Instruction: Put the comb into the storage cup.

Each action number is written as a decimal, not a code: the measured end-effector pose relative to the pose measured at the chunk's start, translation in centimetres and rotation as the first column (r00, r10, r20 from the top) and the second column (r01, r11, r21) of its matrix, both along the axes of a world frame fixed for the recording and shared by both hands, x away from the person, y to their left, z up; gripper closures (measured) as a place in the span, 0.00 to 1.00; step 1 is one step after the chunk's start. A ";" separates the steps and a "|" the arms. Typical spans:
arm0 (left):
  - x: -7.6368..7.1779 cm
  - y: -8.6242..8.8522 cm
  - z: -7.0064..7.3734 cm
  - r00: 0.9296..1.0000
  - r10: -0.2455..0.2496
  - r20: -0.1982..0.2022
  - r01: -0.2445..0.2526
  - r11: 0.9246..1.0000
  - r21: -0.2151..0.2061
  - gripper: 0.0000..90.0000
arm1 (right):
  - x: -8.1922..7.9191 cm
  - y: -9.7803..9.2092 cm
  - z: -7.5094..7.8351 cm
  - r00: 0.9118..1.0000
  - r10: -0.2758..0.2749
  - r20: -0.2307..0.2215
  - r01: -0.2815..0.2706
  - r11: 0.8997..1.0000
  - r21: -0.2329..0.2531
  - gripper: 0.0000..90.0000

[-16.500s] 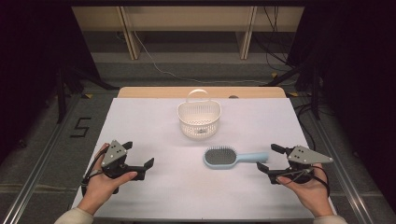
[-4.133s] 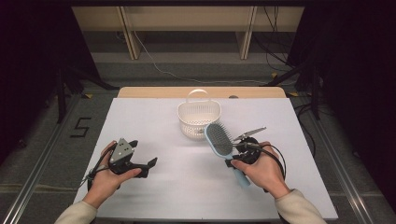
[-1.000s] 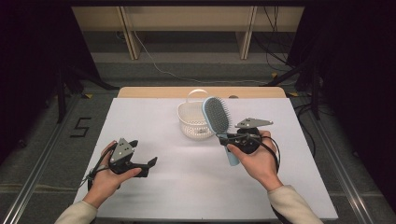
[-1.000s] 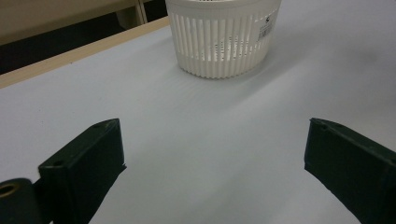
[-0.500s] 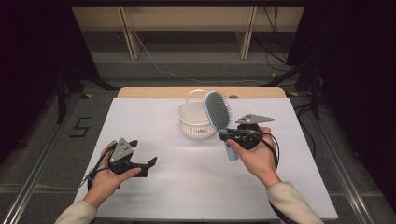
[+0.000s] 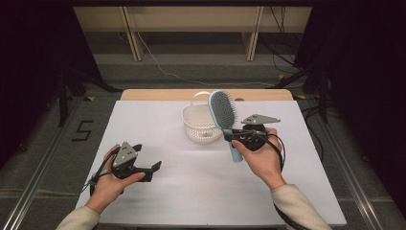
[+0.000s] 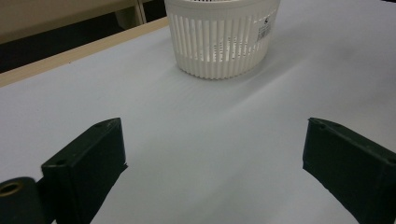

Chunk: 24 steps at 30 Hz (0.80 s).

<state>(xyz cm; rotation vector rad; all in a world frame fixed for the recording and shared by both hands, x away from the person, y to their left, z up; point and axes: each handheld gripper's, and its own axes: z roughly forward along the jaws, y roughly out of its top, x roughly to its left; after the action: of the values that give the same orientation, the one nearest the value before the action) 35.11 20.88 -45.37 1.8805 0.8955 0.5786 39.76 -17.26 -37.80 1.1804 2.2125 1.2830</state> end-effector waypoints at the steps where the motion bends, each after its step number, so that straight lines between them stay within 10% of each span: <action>1: 0.0 0.0 0.0 1.000 0.001 0.001 -0.001 1.000 0.001 0.06 | 0.0 0.0 0.0 1.000 0.000 0.002 0.000 1.000 0.000 0.78; 24: 0.0 0.0 0.0 1.000 0.001 0.001 -0.001 1.000 0.007 0.06 | 0.7 0.7 0.8 0.999 -0.005 0.036 0.004 1.000 0.019 0.78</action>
<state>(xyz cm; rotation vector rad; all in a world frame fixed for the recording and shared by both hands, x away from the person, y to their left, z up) 35.09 20.91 -45.38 1.8856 0.8947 0.5835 40.46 -16.58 -36.97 1.1596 2.1756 1.3162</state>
